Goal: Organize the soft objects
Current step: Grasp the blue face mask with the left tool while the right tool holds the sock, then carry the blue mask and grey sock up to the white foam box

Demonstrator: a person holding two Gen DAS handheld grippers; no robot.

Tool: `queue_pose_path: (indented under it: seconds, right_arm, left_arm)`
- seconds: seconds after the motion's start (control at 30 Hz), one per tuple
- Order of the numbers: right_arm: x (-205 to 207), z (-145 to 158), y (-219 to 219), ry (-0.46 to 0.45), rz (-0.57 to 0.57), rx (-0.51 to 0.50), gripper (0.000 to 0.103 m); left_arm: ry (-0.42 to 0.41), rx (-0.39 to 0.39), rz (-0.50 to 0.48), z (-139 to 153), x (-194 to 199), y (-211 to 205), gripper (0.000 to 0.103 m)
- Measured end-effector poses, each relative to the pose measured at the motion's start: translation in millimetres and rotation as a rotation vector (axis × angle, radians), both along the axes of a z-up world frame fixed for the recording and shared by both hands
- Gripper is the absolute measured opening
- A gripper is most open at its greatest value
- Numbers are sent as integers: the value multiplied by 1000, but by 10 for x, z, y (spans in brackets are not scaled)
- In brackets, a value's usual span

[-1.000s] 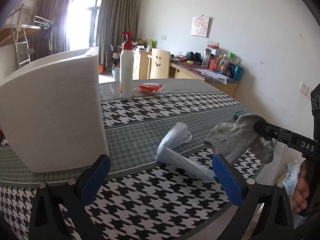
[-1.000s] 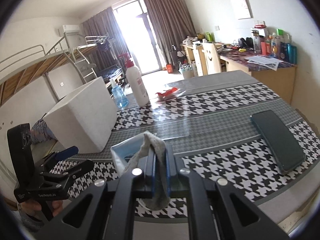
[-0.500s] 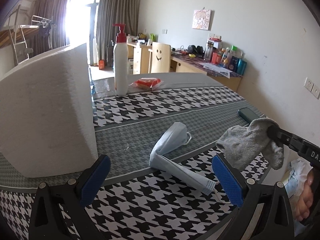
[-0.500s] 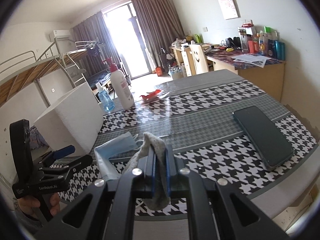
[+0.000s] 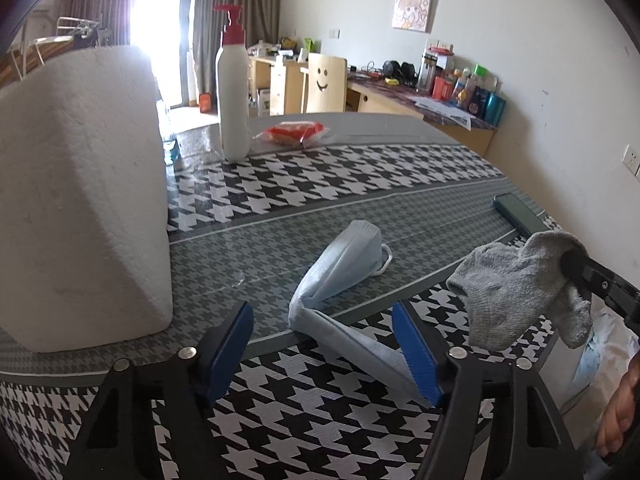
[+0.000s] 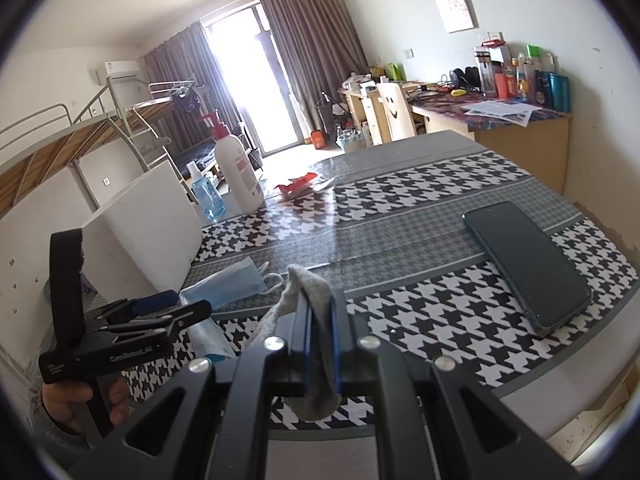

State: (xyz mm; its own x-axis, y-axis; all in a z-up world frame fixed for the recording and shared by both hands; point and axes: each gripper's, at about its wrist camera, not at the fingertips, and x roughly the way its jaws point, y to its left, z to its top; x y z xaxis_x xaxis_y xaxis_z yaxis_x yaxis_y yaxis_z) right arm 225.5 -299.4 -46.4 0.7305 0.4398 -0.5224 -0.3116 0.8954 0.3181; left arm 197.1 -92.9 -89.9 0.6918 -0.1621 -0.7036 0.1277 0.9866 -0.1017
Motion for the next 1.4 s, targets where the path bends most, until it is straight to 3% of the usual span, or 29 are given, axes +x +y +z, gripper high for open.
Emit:
queue_pose_path:
  seconds: [0.27, 0.43, 0.57, 0.7, 1.4]
  right_arm:
    - [12, 0, -1, -5, 4, 6, 11]
    - [-7, -17, 4, -5, 9, 4, 11]
    - [-4, -17, 13, -5, 14, 3, 11]
    - [-1, -21, 46, -4, 21, 1, 11]
    - [-75, 216, 246, -67, 43, -2, 11]
  left_arm:
    - [69, 1, 6, -133, 139, -24, 53]
    - [71, 7, 12, -156, 132, -13, 38]
    - [81, 0, 4, -170, 120, 9, 20]
    - [70, -11, 1, -153, 73, 54, 10]
    - [-110, -11, -6, 415, -320, 279, 7]
